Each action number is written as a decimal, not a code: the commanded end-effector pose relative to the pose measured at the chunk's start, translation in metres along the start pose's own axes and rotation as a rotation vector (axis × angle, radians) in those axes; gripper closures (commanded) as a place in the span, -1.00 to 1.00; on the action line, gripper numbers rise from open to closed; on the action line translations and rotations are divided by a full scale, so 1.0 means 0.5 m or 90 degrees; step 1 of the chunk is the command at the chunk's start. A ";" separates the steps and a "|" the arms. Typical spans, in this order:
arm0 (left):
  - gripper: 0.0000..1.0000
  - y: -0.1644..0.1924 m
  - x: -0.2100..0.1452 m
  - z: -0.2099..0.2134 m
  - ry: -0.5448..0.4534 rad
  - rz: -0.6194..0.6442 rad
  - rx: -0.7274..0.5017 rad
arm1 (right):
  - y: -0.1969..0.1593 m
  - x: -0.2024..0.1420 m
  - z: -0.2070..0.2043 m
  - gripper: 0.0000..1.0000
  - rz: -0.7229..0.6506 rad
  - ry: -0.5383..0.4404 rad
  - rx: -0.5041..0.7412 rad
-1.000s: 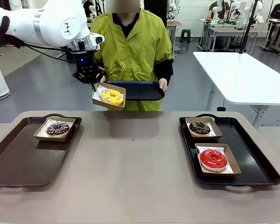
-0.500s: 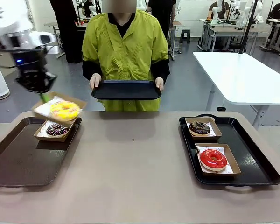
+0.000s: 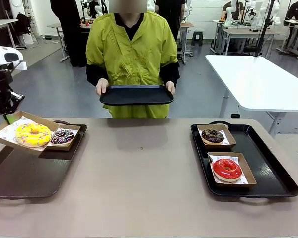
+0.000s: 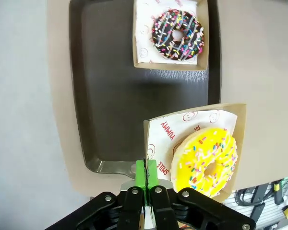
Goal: Individually package the donuts and arrange them on the tray.
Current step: Place the picked Paper togo box on the Handle tray.
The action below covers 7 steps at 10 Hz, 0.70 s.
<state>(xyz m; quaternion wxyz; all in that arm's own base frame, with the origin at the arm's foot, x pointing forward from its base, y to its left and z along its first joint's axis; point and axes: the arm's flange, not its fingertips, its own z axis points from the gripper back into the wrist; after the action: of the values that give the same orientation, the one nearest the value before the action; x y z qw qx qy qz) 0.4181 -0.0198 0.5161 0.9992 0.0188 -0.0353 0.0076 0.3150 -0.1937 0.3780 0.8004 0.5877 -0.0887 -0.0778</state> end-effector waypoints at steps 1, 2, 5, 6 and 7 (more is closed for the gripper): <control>0.98 -0.004 -0.002 0.001 0.006 -0.022 -0.006 | 0.002 -0.005 0.003 -1.00 -0.006 0.005 0.004; 0.98 -0.004 -0.002 0.001 0.006 -0.022 -0.006 | 0.002 -0.005 0.003 -1.00 -0.006 0.005 0.004; 0.98 -0.004 -0.002 0.001 0.006 -0.022 -0.006 | 0.002 -0.005 0.003 -1.00 -0.006 0.005 0.004; 0.98 -0.007 0.000 -0.002 0.003 -0.010 0.000 | 0.002 -0.005 0.003 -1.00 -0.006 0.005 0.004; 0.98 0.011 -0.006 -0.026 0.005 -0.049 0.003 | 0.002 -0.005 0.003 -1.00 -0.006 0.005 0.004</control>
<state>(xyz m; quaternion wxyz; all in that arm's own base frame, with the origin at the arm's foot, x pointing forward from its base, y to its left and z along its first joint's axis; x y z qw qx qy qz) 0.4175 -0.0221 0.5119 0.9994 0.0191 -0.0296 -0.0078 0.3150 -0.1937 0.3780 0.8004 0.5877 -0.0887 -0.0778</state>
